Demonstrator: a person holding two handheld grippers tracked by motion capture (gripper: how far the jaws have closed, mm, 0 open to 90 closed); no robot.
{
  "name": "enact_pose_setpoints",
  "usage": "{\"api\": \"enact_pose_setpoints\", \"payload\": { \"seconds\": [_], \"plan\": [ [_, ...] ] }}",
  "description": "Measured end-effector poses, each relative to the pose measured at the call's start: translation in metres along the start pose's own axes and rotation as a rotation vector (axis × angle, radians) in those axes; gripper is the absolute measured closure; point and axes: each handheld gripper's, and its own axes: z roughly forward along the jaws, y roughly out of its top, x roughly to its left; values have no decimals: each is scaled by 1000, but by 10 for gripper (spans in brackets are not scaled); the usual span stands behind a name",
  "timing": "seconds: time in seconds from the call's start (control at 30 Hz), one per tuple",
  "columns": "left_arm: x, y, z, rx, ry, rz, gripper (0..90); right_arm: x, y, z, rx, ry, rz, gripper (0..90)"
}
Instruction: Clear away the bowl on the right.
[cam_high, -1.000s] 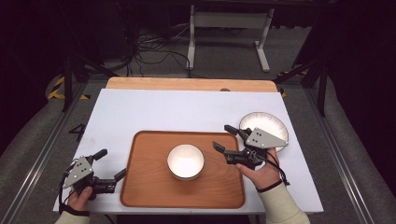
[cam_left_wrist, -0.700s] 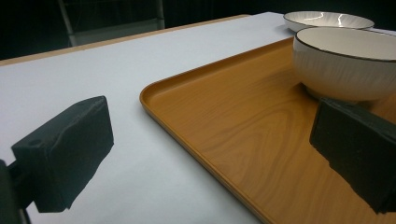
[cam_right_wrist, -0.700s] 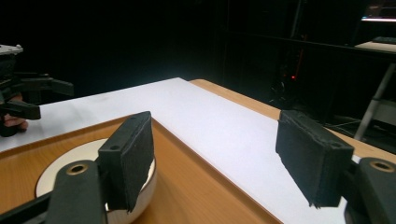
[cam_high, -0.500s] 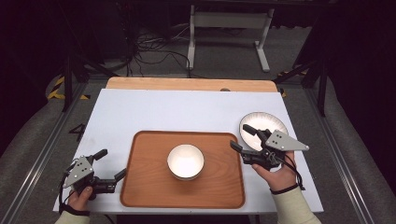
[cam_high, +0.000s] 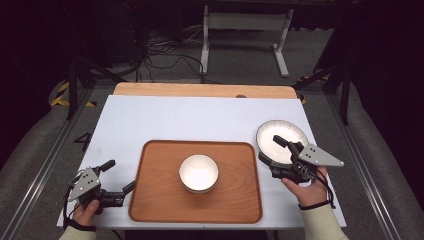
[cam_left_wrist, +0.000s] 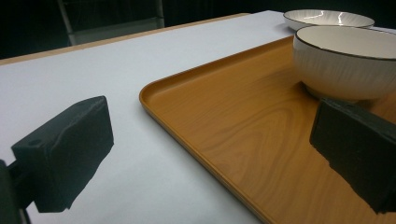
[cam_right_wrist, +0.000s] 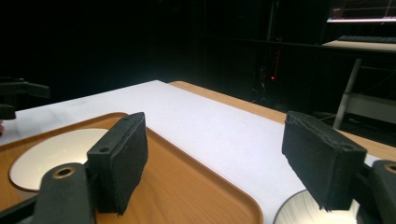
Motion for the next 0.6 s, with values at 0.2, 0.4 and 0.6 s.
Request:
{"api": "enact_pose_setpoints", "payload": {
  "seconds": [0.2, 0.4, 0.6],
  "plan": [
    [0, 0, 0, 0, -1, 0, 2, -5, -13, -4, -9, -20, -2, 223],
    [0, 0, 0, 0, 0, 1, 2, -12, -31, -9, 20, -42, 11, 217],
    [0, 0, 0, 2, 1, 1, 2, -14, -43, -13, 36, -58, 12, 209]
  ]
}}
